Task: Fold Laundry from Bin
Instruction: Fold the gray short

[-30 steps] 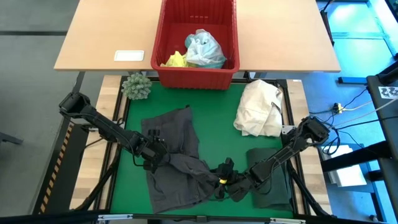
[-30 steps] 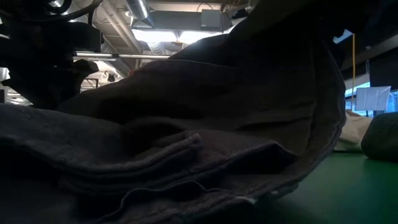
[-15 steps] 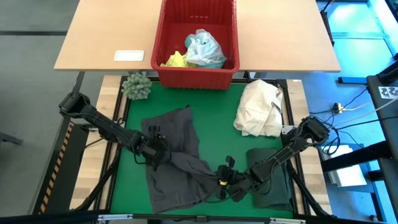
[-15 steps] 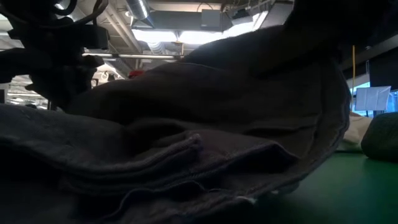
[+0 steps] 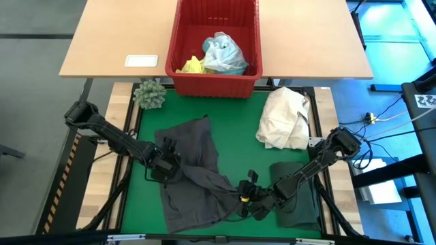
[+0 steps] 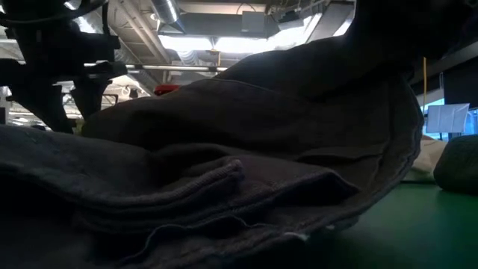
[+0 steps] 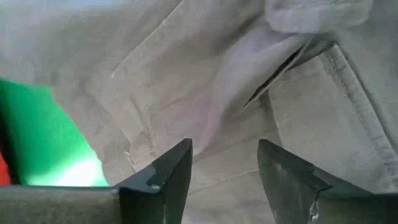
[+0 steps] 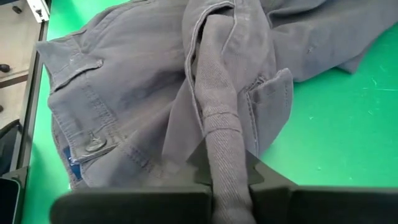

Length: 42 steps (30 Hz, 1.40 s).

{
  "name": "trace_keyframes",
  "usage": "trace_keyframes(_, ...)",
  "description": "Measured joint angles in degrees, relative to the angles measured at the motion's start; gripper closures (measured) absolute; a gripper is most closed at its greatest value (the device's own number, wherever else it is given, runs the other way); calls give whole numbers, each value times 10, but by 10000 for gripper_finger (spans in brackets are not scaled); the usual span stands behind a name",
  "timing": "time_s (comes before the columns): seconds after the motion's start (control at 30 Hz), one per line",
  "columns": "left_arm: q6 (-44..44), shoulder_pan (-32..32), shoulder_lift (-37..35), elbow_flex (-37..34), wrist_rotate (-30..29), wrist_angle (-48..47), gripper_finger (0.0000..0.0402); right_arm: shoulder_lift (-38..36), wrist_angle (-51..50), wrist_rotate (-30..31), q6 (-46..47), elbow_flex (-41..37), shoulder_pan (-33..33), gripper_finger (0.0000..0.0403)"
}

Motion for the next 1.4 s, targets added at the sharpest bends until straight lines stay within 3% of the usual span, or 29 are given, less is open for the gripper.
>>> trace_keyframes(0.2, 33, 11, 4, -18, -38, 25, 196, 0, 3, -10, 1, 0, 0, 385)
trace_keyframes(0.47, 78, 60, 4, -41, -46, 62, 192, 0, 3, -11, -1, 1, 0, 381)
trace_keyframes(0.83, 118, 99, 4, -94, -14, 124, 210, 0, 3, -11, -3, 1, 0, 380)
trace_keyframes(1.0, 121, 99, 4, -103, -22, 134, 254, 0, 3, -11, -5, 1, 0, 380)
trace_keyframes(1.23, 120, 99, 4, -103, -48, 138, 378, 0, 11, -49, -20, 1, -2, 379)
trace_keyframes(1.4, 117, 98, 4, -103, -58, 139, 396, -1, 26, -75, -20, 2, -4, 379)
